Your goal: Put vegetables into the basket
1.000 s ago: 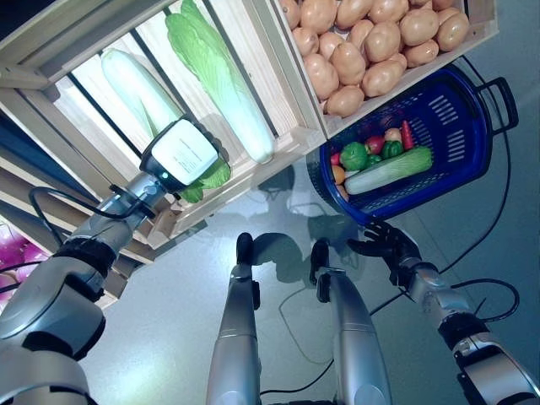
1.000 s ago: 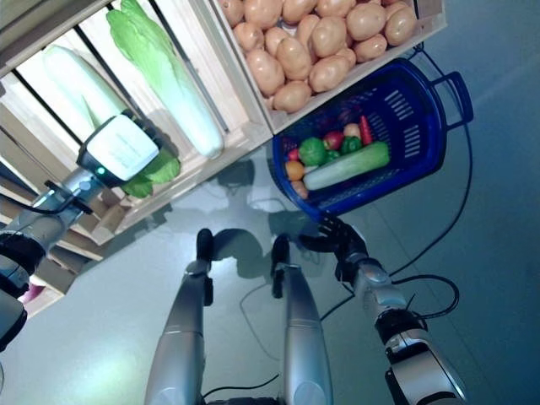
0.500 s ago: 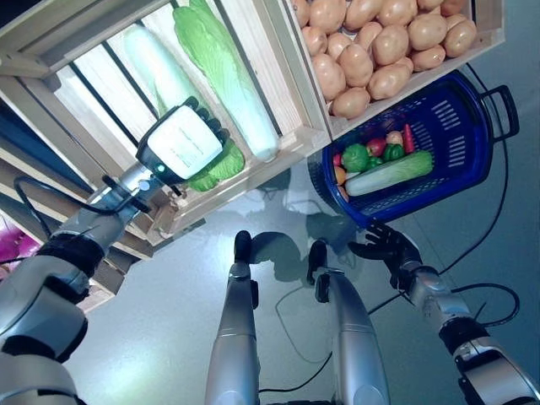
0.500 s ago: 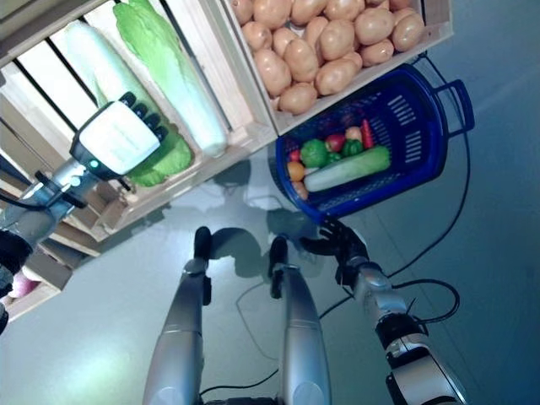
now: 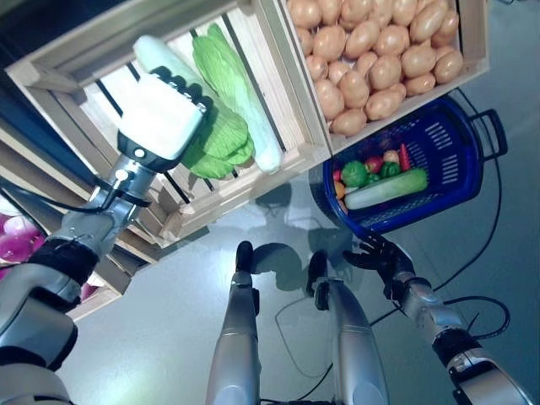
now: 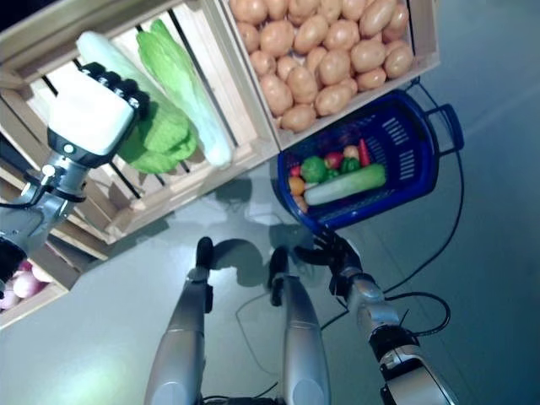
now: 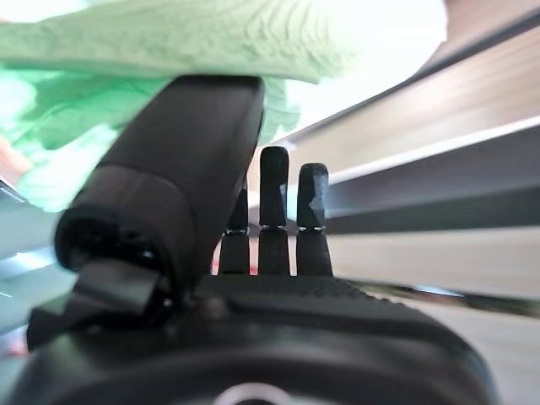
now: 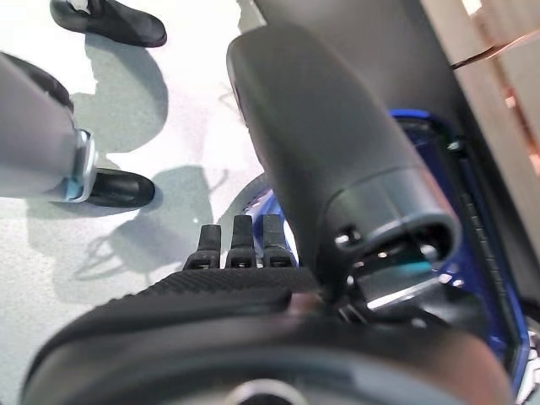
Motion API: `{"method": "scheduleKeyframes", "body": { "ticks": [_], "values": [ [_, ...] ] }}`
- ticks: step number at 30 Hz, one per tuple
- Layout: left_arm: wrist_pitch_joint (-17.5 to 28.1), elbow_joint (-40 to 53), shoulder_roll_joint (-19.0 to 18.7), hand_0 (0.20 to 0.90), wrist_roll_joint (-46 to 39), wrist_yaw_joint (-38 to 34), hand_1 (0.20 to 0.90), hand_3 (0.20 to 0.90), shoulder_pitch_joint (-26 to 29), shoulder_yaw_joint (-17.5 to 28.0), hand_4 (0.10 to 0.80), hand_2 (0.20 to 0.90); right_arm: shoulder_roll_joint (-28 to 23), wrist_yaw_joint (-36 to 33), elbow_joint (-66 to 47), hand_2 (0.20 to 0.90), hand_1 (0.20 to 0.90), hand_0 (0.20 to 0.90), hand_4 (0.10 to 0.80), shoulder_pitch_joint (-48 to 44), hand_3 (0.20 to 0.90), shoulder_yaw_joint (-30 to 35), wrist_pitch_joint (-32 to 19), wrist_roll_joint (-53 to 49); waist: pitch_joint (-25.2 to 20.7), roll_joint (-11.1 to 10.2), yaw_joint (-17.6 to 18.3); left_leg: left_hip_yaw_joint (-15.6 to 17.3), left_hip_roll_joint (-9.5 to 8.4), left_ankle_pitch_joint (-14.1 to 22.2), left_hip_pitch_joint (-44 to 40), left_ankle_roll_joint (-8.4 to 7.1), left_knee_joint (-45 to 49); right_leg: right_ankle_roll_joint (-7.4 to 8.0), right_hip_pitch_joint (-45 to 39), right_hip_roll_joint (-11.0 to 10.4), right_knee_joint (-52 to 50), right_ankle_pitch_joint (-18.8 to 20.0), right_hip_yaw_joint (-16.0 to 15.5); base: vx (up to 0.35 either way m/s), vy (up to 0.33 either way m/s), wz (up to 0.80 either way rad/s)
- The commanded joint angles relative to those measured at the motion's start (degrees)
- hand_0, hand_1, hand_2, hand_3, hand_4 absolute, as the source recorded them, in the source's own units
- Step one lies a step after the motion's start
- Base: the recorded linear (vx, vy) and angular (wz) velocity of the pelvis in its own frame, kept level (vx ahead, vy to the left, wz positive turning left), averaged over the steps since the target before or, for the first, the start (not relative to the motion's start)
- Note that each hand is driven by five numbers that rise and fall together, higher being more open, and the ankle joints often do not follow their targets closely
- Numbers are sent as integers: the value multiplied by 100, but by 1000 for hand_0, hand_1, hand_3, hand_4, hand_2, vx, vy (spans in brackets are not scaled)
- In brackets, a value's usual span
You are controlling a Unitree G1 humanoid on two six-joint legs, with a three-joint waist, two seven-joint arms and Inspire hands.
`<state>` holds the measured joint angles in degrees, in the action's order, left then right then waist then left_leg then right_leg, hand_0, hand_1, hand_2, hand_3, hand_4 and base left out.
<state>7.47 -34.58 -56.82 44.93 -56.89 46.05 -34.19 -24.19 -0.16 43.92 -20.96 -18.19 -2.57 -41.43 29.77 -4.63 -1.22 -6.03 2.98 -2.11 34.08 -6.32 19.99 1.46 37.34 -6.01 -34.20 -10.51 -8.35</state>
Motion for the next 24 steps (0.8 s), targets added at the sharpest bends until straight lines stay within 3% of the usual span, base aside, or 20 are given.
{"method": "scheduleKeyframes", "body": {
  "ticks": [1, 5, 10, 13, 14, 18, 24],
  "values": [
    [856, 590, 232, 300, -1311, -594, 300, 300, -118, 1263, 400, 300, -60, -230, -363, 900, 900, 900, 800, 216, 900, 365, -431, -190, 3, 40, -192, 352, -488, 442, -366, 451, 271, -23, -1080, 119, 956, 404, -157, 92, -39, 4],
    [1921, 1203, 1005, 300, -2512, 132, 300, 300, -1081, 2149, 400, 300, 149, -354, -539, 900, 900, 900, 800, 539, 900, 410, -554, 39, -188, 17, -285, 286, -509, 460, -920, 456, -45, -10, -1634, 86, 1305, 406, -201, 122, -17, 2],
    [2494, 2304, 2193, 300, -3914, 1427, 300, 300, -2219, 2703, 400, 300, 308, -460, -1178, 900, 900, 900, 800, 1059, 900, 470, -682, 570, -637, 22, -355, 136, -501, 339, -1580, 444, -696, 68, -2311, -2, 1962, 566, -300, 145, -8, 3],
    [2510, 2614, 2522, 300, -4246, 1826, 300, 300, -2555, 2812, 400, 300, 313, -417, -1518, 900, 900, 900, 800, 1266, 900, 581, -647, 774, -862, 26, -346, 97, -468, 265, -1906, 442, -1058, 110, -2634, -18, 2267, 638, -339, 160, 7, 5],
    [2520, 2824, 2774, 300, -4749, 2343, 300, 300, -2781, 2897, 400, 300, 312, -428, -1805, 900, 900, 900, 800, 1401, 900, 698, -582, 969, -1064, 29, -329, 83, -436, 210, -2130, 438, -1320, 144, -2867, -27, 2513, 698, -358, 155, 16, 6],
    [2475, 3046, 3097, 300, -5547, 3041, 300, 300, -3110, 2984, 400, 300, 299, -397, -2435, 900, 900, 900, 800, 1647, 900, 869, -510, 1329, -1361, 90, -275, 97, -375, 128, -2529, 445, -1711, 199, -3231, -50, 2852, 803, -379, 151, 31, 1],
    [2230, 3087, 3550, 300, -7244, 4160, 300, 300, -3477, 3038, 400, 300, 152, 235, -3744, 900, 900, 900, 800, 1962, 900, 1125, -511, 1398, -1825, 217, -180, 134, -316, 58, -2973, 492, -2089, 274, -3562, -91, 3026, 846, -379, 122, 28, -3]
  ]
}}
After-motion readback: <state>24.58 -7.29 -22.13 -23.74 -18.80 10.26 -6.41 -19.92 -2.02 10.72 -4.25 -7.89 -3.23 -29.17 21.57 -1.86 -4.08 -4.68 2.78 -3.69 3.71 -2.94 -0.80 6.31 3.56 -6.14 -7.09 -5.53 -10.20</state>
